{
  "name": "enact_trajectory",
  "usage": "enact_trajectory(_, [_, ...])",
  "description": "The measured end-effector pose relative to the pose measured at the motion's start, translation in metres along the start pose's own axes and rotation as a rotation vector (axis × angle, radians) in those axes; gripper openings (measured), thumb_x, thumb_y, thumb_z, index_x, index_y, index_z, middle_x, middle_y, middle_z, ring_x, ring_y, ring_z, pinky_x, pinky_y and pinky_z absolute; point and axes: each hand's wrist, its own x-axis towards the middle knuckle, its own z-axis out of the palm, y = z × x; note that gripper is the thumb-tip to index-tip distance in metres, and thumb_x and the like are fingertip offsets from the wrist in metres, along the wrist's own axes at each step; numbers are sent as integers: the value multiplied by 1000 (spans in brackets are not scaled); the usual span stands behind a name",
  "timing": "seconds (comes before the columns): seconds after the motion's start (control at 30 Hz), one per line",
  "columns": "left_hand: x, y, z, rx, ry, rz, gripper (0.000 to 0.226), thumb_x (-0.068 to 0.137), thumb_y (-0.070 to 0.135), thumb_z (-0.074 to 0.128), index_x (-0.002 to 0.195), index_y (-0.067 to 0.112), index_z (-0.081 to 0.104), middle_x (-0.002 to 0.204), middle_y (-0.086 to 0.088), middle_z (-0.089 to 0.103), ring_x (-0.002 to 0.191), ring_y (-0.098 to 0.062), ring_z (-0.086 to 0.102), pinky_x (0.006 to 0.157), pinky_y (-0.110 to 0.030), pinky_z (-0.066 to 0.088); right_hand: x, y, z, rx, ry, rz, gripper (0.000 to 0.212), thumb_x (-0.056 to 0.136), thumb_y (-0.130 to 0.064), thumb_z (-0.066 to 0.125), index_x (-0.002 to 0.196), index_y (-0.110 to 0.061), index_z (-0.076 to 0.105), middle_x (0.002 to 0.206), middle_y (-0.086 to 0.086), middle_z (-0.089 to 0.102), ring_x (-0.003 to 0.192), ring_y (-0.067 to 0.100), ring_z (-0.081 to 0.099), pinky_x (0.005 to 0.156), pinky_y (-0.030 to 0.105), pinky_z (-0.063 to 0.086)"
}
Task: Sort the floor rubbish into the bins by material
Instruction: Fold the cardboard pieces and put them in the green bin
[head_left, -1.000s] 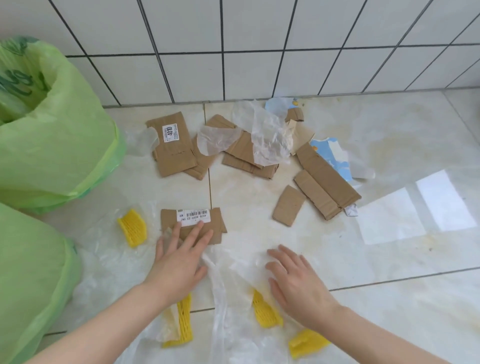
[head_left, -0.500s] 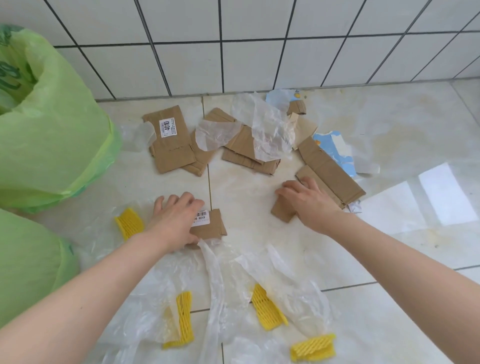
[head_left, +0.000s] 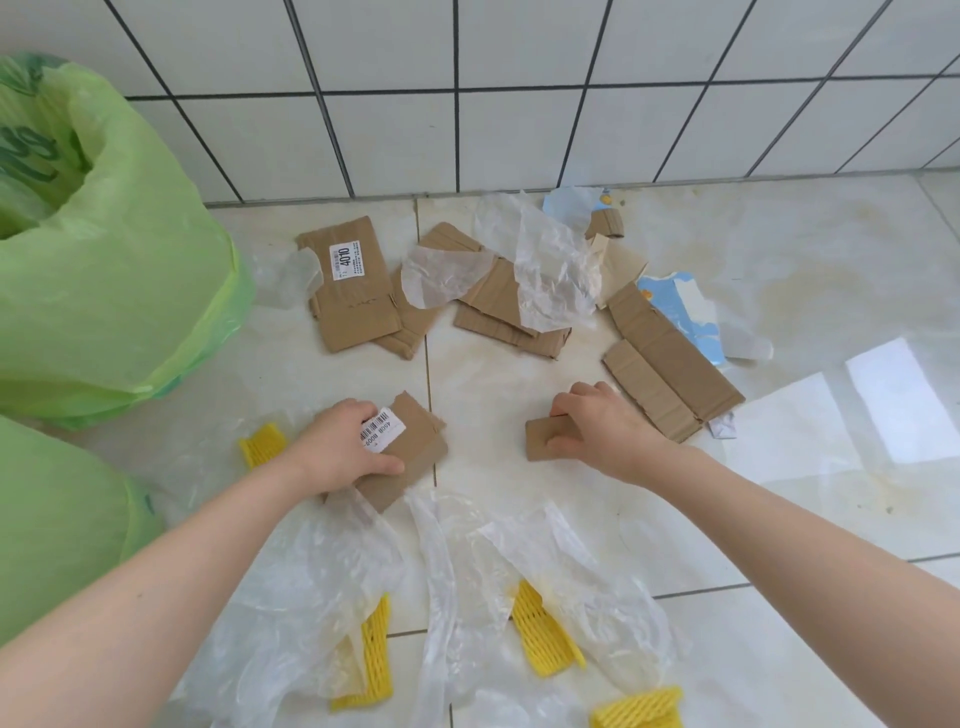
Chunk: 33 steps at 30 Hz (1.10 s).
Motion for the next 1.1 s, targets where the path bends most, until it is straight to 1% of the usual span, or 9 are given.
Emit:
enact_trajectory(0.17, [12, 0, -32, -587, 197, -149, 21, 82, 19, 73, 100, 16, 61, 91, -2, 67, 71, -11, 61, 60, -23, 46, 22, -24, -11, 411, 110, 152, 23, 91, -26, 56, 97, -4, 60, 95, 12, 63, 88, 29, 57, 68, 33, 42])
enact_trajectory(0.23, [21, -2, -45, -624, 278, -165, 22, 84, 20, 71, 104, 19, 62, 97, -3, 67, 74, -11, 61, 63, -24, 47, 34, -37, -17, 463, 152, 152, 23, 91, -25, 56, 96, -3, 60, 93, 11, 64, 87, 28, 57, 67, 31, 40])
enact_trajectory(0.4, [38, -1, -69, -593, 344, -111, 17, 89, 26, 65, 103, 16, 64, 97, -2, 67, 81, -15, 63, 66, -23, 48, 73, -66, -33, 284, 200, -29, 17, 93, -18, 48, 91, -5, 58, 99, 8, 61, 95, 26, 54, 83, 34, 41])
enact_trajectory(0.53, [54, 2, -83, -600, 369, -135, 17, 90, 34, 63, 84, 19, 66, 87, 5, 68, 88, -20, 65, 84, -32, 49, 119, -75, -50, -20, 203, -188, 27, 92, -15, 45, 70, -10, 60, 131, 12, 58, 137, 18, 34, 108, 35, 19])
enact_trajectory(0.73, [65, 15, -84, -466, 343, -81, 23, 95, 30, 55, 90, 10, 65, 82, 1, 64, 70, -13, 57, 58, -18, 38, 155, -85, -55, -146, -16, -134, 33, 95, -23, 39, 113, -14, 65, 158, 2, 20, 145, 32, 4, 114, 54, 13])
enact_trajectory(0.83, [70, 15, -81, -460, 299, -104, 30, 97, 31, 50, 98, 5, 66, 93, -6, 66, 83, -23, 59, 63, -21, 39, 149, -83, -48, -102, 17, -138, 33, 92, -21, 38, 112, -12, 62, 133, 7, 50, 139, 32, 26, 112, 45, 19])
enact_trajectory(0.9, [71, 13, -78, -485, 308, -124, 28, 97, 30, 50, 97, 6, 65, 95, -8, 66, 86, -25, 60, 67, -26, 40, 131, -81, -44, -75, 92, -228, 26, 89, -20, 37, 89, -9, 61, 99, 8, 63, 108, 29, 52, 95, 37, 36])
enact_trajectory(1.0, [74, 12, -74, -540, 356, -136, 19, 96, 27, 51, 94, 12, 63, 92, -6, 65, 83, -24, 60, 68, -25, 42, 99, -75, -41, -147, -8, -327, 21, 89, -21, 37, 77, -11, 50, 72, 5, 56, 71, 27, 53, 57, 32, 32])
enact_trajectory(1.1, [78, 13, -74, -628, 392, -165, 15, 95, 25, 53, 94, 14, 63, 90, -3, 64, 71, -14, 58, 58, -19, 40, 93, -68, -51, 39, 78, -260, 21, 89, -21, 40, 71, -13, 47, 61, -1, 50, 61, 24, 52, 52, 31, 34])
